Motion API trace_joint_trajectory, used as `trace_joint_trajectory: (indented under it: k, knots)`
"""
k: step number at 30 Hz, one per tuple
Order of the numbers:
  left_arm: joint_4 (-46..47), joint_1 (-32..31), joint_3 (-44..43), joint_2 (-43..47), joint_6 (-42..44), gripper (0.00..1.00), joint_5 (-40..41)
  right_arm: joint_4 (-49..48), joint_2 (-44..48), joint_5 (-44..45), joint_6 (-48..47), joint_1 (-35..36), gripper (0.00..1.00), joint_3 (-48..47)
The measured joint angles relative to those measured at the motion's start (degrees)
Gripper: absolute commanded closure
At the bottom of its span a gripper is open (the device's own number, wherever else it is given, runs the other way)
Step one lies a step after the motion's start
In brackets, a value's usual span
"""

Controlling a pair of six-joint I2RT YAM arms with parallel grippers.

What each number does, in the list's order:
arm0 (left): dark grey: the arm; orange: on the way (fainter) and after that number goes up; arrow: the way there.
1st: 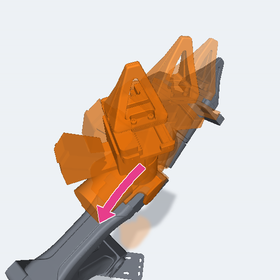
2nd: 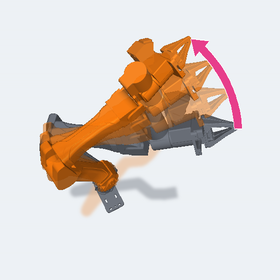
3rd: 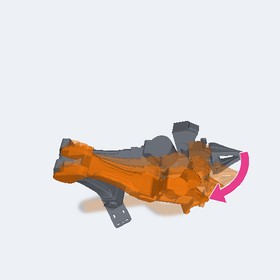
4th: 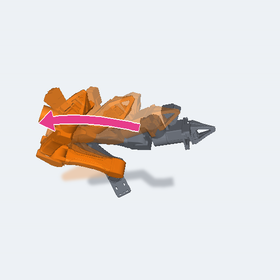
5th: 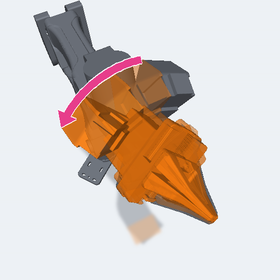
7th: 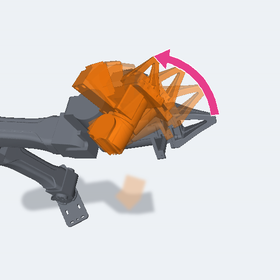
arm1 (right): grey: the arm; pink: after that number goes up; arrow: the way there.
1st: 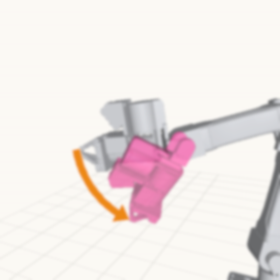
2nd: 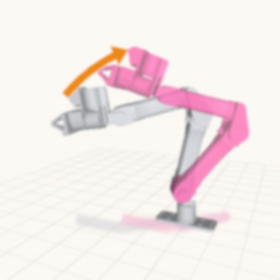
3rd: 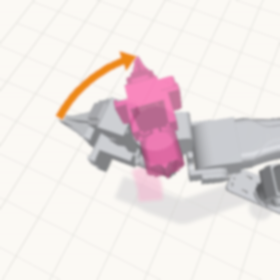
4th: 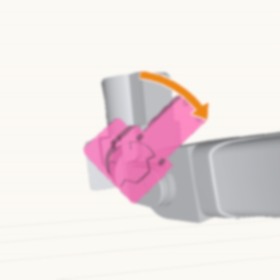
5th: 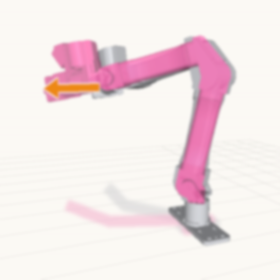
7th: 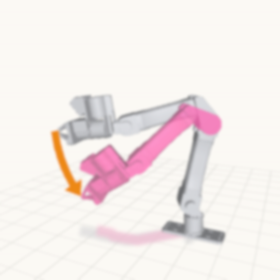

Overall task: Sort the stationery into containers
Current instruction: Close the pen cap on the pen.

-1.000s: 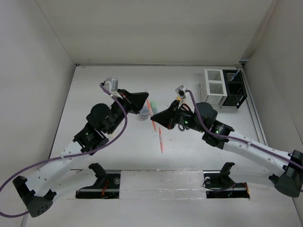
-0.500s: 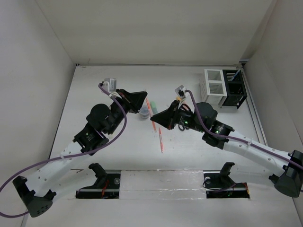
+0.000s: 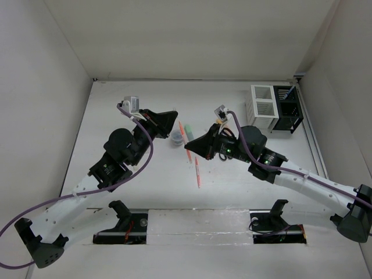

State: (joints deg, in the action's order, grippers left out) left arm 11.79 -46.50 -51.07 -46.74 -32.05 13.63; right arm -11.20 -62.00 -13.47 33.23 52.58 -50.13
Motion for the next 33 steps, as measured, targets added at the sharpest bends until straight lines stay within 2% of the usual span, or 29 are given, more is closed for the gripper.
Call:
trace_joint_trajectory:
  k: [33]
  knots:
    - [-0.04,0.0,0.81,-0.02,-0.07,1.0,-1.6,0.09,-1.49,0.22,-0.04,0.0,1.0,-1.68]
